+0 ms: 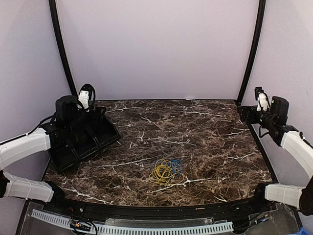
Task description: Untangle the cables
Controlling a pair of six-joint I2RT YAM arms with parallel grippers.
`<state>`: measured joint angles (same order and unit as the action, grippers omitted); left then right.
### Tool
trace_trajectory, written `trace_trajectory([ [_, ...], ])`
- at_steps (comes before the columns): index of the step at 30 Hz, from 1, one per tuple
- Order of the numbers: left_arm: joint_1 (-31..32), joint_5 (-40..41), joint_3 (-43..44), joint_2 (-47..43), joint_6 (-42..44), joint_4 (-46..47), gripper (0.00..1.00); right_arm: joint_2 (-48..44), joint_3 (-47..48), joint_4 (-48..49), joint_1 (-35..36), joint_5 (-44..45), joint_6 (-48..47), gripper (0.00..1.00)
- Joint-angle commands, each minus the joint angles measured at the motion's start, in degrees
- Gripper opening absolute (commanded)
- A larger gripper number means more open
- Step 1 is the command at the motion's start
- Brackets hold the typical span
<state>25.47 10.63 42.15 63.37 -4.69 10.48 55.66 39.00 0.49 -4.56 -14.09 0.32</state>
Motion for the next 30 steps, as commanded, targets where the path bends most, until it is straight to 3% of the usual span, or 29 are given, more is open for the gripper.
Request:
trace_trajectory([
  [1, -0.67, -8.34, -1.21, 0.04, -0.78, 7.17, 0.66, -0.43, -2.38, 8.10, -0.39, -2.37, -1.23, 0.98],
  [7, -0.15, -20.39, -0.24, 2.54, -0.79, 8.71, 0.61, -1.45, -4.49, 6.73, -0.54, -13.90, -13.77, 0.98],
  [13, 4.13, -30.80, 3.89, 7.51, -0.33, 3.83, 0.55, 1.51, -2.52, 1.66, 0.51, -23.52, -21.10, 0.94],
  [20, 16.82, -23.47, 10.11, 12.30, -4.46, -7.23, 0.50, 8.84, 5.08, -9.84, 10.48, -25.88, -25.76, 0.83],
  [26, 23.75, -22.60, 8.74, 13.10, -10.17, -9.97, 0.40, 11.67, 9.88, -22.15, 22.08, -24.22, -36.37, 0.66],
  [30, 26.70, -24.54, 4.38, 13.30, -12.98, -9.58, 0.47, 11.89, 9.38, -26.87, 29.50, -20.93, -40.63, 0.57],
])
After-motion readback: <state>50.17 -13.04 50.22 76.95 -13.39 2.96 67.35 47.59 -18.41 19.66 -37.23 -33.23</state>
